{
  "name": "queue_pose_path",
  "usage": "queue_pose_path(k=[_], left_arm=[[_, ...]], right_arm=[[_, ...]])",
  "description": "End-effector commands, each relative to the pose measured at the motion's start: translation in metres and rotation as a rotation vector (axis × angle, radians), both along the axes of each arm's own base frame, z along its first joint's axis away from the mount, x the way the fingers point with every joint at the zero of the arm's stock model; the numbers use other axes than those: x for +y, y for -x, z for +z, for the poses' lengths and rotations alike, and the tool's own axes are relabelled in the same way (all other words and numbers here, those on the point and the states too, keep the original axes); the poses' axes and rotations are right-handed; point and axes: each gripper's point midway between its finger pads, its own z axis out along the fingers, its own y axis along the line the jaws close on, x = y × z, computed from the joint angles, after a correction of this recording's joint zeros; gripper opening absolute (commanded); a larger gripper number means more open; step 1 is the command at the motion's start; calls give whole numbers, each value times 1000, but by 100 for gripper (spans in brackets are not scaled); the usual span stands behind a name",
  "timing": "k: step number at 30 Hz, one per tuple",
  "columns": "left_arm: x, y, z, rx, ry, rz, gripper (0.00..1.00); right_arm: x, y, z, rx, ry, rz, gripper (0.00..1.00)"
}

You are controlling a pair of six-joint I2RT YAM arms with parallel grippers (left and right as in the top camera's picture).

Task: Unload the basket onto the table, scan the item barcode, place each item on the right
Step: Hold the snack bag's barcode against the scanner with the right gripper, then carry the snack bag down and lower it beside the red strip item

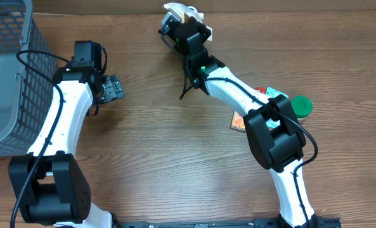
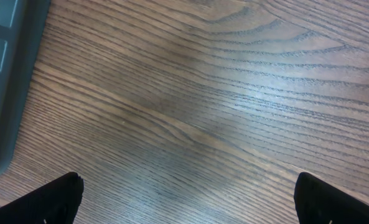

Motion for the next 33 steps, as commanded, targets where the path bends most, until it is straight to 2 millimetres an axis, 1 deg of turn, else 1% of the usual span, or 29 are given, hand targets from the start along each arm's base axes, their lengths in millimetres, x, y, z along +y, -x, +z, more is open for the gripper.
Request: queue_pose_path(k=[1, 4, 7, 9, 10, 13, 15, 17, 19, 21, 23, 25, 26, 29, 32, 33], left_arm=[[4, -4, 4, -10, -18, 0, 100], [4, -4, 4, -10, -18, 0, 100], [4, -4, 4, -10, -18, 0, 100], [4, -4, 4, -10, -18, 0, 100], [3, -4, 4, -10, -18, 0, 100], [3, -4, 4, -10, -18, -1, 100], [3, -4, 4, -10, -18, -1, 100], [3, -4, 4, -10, -18, -1, 100], [3, -4, 4, -10, -18, -1, 100], [3, -4, 4, -10, -18, -1, 100], [3, -4, 4, -10, -18, -2, 100], [3, -4, 4, -10, -18, -2, 100], [3, -4, 4, -10, -18, -2, 100], [3, -4, 4, -10, -18, -2, 100], [3, -4, 4, -10, -18, -2, 100], [3, -4, 4, -10, -18, -2, 100]], right_arm=[[10, 2, 7, -19, -43, 9, 4], [9, 1, 10, -32, -49, 3, 4], [1, -1, 33, -93, -122, -60, 4], [-1, 2, 57, -123, -194, -71, 4], [-2, 6, 76, -145, -250, -74, 4], [-5, 17, 120, -179, -378, -69, 4], [-11, 29, 150, -186, -464, -70, 4], [-19, 43, 171, -164, -542, -88, 4], [-29, 57, 178, -109, -605, -121, 4], [-36, 74, 171, 3, -660, -143, 4], [-38, 95, 151, 172, -691, -140, 4], [-39, 118, 123, 360, -695, -143, 4], [-41, 133, 104, 479, -698, -154, 4], [-47, 179, 59, 804, -706, -186, 4], [-60, 216, 27, 1029, -693, -239, 4], [-67, 222, 18, 1060, -677, -270, 4]])
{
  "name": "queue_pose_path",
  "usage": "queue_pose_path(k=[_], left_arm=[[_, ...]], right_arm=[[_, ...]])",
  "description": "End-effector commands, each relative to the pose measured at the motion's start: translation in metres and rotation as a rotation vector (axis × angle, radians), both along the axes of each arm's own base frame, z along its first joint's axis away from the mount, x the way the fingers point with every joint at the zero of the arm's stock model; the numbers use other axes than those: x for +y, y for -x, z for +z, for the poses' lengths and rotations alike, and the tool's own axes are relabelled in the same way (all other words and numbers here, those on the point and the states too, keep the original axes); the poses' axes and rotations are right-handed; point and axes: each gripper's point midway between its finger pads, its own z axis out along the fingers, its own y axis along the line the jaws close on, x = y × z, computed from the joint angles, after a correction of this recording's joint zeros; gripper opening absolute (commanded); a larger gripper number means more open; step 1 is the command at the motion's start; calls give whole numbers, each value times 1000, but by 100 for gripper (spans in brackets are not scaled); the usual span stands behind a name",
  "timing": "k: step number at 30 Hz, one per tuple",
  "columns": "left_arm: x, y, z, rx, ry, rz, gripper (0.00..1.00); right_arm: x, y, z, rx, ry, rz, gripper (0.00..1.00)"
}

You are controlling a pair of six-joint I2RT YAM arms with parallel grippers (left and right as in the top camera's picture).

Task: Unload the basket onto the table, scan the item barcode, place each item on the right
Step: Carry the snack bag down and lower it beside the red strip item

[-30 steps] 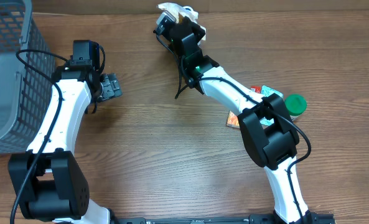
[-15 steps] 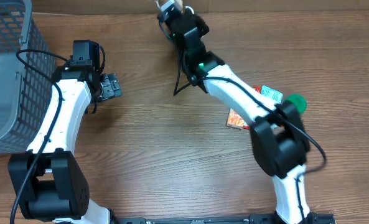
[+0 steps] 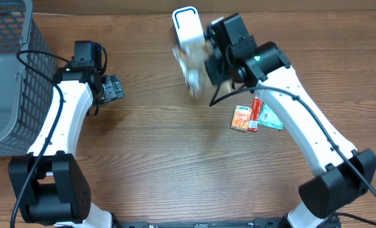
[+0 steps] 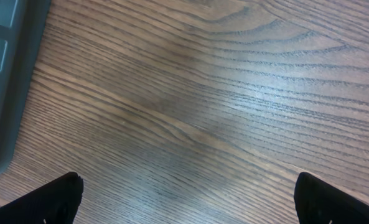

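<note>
A white and tan item [image 3: 191, 71], blurred by motion, hangs at the tip of my right gripper [image 3: 208, 62] in the overhead view; the gripper looks shut on it. Just beyond it, near the far edge, lies a white device with a blue-edged rounded end [image 3: 186, 26]. My left gripper [image 3: 113, 87] rests at the left of the table. In its wrist view the left gripper [image 4: 187, 190] is open over bare wood, and only the dark fingertips [image 4: 60, 196] show at the corners.
A grey mesh basket [image 3: 10, 76] stands at the far left, and its edge shows as a grey wall [image 4: 4, 81]. An orange packet [image 3: 241, 119] and a red and teal packet [image 3: 264, 115] lie under the right arm.
My right gripper has moved from the far edge toward the middle and right, with the white item at its tip. The white blue-edged device is now uncovered. The left arm has not moved.
</note>
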Motion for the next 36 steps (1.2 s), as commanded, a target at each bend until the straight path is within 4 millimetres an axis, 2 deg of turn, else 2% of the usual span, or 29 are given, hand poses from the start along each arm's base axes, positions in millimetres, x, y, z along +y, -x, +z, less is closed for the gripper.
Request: queue_pose_path(k=[1, 5, 10, 13, 14, 15, 16, 17, 19, 26, 36], left_arm=[[3, -4, 4, -11, -18, -2, 100], [3, -4, 4, -11, -18, -2, 100], [3, -4, 4, -11, -18, -2, 100], [3, -4, 4, -11, -18, -2, 100], [3, -4, 4, -11, -18, -1, 100], [3, -4, 4, -11, -18, -2, 100], [3, -4, 4, -11, -18, -2, 100], [3, -4, 4, -11, -18, -2, 99], [3, -4, 4, -11, -18, -2, 100], [3, -4, 4, -11, -18, -2, 100], [3, -4, 4, -11, -18, -2, 100]], right_arm=[[6, 26, -23, 180, -117, -14, 4], [-13, 37, -54, 254, -73, -52, 4], [-43, 31, -79, 232, 32, -119, 4], [-53, 30, -88, 221, 68, -138, 13], [-55, 30, -91, 221, 77, -143, 24], [-57, 30, -92, 220, 86, -147, 52], [-59, 30, -93, 219, 91, -151, 72], [-60, 30, -95, 219, 94, -153, 86], [-61, 30, -97, 219, 97, -154, 99], [-61, 32, -106, 221, 97, -154, 100], [-61, 32, -106, 222, 97, -154, 100]])
